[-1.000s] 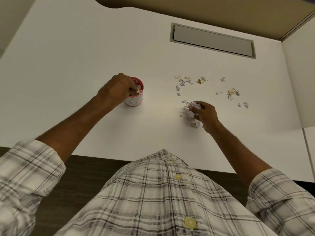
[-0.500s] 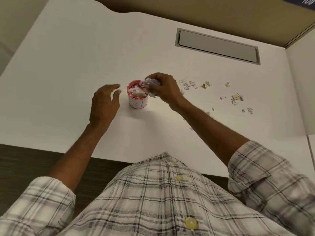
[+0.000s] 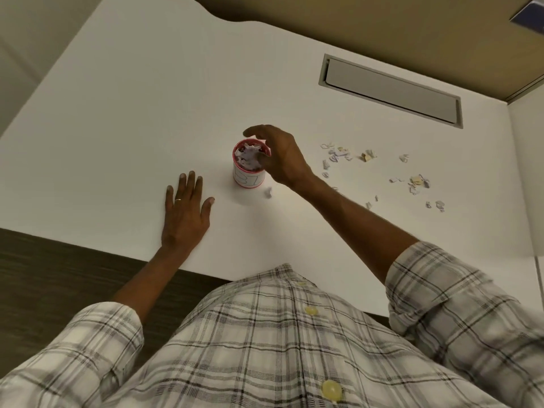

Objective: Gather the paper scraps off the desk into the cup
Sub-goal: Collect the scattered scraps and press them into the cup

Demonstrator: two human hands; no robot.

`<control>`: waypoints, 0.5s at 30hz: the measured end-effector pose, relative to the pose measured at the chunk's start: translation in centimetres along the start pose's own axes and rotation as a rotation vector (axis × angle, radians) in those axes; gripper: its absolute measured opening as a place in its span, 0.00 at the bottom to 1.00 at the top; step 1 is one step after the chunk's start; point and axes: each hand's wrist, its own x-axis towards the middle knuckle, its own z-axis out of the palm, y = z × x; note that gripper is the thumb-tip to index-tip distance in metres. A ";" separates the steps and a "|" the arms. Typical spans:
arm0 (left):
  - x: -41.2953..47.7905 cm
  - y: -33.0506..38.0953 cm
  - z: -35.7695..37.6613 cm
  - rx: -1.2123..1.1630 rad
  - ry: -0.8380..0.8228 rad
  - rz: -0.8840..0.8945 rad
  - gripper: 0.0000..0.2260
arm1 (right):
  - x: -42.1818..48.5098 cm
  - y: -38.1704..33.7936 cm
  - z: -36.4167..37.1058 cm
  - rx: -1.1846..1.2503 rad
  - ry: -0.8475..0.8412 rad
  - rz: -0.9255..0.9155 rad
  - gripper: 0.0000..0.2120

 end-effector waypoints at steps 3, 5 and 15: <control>-0.1 0.0 0.0 -0.002 0.003 0.003 0.27 | -0.3 0.4 -0.8 0.060 0.143 0.029 0.15; -0.1 0.1 -0.1 -0.001 0.009 -0.007 0.27 | -0.6 1.2 -1.2 0.076 0.202 0.076 0.10; 0.1 0.0 -0.1 -0.029 -0.005 -0.020 0.26 | -8.6 9.0 2.9 -0.402 -0.287 -0.148 0.23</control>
